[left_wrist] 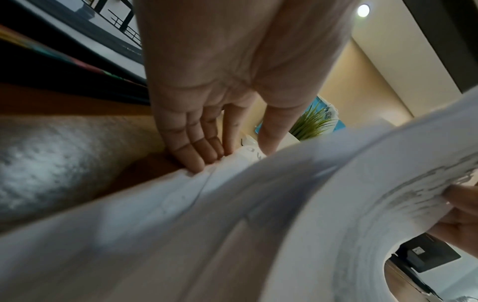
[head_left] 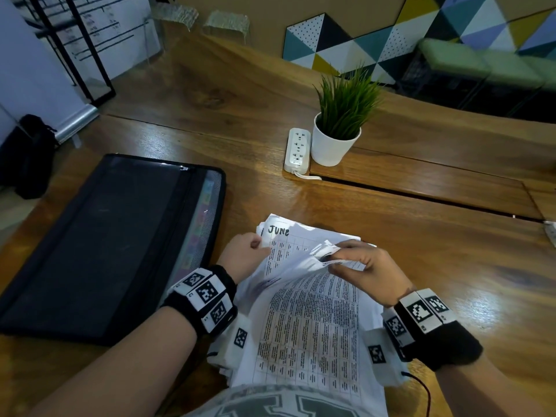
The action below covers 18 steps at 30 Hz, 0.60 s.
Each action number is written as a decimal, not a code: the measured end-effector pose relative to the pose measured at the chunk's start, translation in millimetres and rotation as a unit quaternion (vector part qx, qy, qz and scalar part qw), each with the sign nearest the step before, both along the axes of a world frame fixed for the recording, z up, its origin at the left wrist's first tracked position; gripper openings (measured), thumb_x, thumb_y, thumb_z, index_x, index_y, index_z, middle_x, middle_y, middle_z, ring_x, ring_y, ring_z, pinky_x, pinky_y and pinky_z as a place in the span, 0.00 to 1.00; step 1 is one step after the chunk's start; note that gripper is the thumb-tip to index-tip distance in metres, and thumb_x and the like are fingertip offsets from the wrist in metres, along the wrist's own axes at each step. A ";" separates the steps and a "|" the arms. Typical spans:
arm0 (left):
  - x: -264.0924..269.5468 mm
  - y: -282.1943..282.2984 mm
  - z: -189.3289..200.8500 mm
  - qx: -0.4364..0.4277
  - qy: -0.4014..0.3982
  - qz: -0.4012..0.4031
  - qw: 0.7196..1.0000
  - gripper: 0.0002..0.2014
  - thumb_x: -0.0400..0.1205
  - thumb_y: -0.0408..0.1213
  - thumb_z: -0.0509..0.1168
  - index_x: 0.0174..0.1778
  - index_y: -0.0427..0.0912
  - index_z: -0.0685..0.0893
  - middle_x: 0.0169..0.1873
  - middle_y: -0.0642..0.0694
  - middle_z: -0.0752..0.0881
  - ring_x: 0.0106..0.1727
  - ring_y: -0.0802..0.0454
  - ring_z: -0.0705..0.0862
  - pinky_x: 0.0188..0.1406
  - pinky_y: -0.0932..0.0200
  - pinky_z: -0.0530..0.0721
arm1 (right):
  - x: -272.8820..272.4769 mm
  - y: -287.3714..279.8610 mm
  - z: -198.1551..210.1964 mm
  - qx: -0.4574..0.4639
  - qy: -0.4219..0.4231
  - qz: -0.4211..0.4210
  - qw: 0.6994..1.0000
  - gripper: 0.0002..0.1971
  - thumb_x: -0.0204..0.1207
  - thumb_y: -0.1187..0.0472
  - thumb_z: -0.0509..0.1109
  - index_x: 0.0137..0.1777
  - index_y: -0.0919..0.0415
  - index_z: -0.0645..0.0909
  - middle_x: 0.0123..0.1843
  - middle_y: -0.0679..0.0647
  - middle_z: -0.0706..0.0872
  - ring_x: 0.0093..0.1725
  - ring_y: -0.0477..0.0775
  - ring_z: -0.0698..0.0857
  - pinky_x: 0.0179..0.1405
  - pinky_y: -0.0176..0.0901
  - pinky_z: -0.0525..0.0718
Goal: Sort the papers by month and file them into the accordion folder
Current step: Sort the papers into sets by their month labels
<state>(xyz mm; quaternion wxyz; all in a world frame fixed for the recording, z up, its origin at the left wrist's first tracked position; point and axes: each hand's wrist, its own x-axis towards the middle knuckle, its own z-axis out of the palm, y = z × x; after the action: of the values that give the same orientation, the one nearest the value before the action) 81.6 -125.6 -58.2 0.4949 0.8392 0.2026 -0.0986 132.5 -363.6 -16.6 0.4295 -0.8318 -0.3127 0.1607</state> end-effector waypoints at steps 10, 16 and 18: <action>-1.2 1.1 1.8 -0.097 -0.077 0.014 0.992 0.10 0.72 0.26 0.74 0.37 0.42 0.80 0.30 0.51 0.87 0.34 0.55 0.84 0.44 0.55 0.82 | 2.3 3.5 -1.9 -0.042 -0.055 0.030 0.997 0.08 0.71 0.64 0.75 0.49 0.56 0.89 0.75 0.39 0.68 0.72 0.28 0.66 0.69 0.20 0.61; -5.8 -5.2 3.6 -0.142 -0.079 0.031 0.986 0.11 0.71 0.24 0.75 0.38 0.46 0.85 0.30 0.52 0.90 0.32 0.60 0.85 0.37 0.61 0.81 | 0.5 9.2 -2.5 -0.066 -0.070 0.039 0.995 0.10 0.73 0.60 0.73 0.50 0.43 0.88 0.67 0.41 0.81 0.70 0.37 0.74 0.70 0.44 0.73; -7.2 -7.0 3.0 -0.157 -0.081 0.035 0.984 0.09 0.70 0.27 0.76 0.36 0.47 0.88 0.33 0.52 0.91 0.34 0.61 0.86 0.35 0.64 0.82 | -2.0 9.2 1.9 -0.070 -0.085 0.054 0.992 0.13 0.74 0.58 0.73 0.52 0.36 0.85 0.58 0.38 0.86 0.63 0.37 0.79 0.65 0.44 0.77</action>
<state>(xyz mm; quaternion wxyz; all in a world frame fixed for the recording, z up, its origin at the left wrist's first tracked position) 74.5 -132.6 -55.2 0.6385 0.7486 0.1732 -0.0439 130.5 -354.3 -14.7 0.3330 -0.8523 -0.3804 0.1343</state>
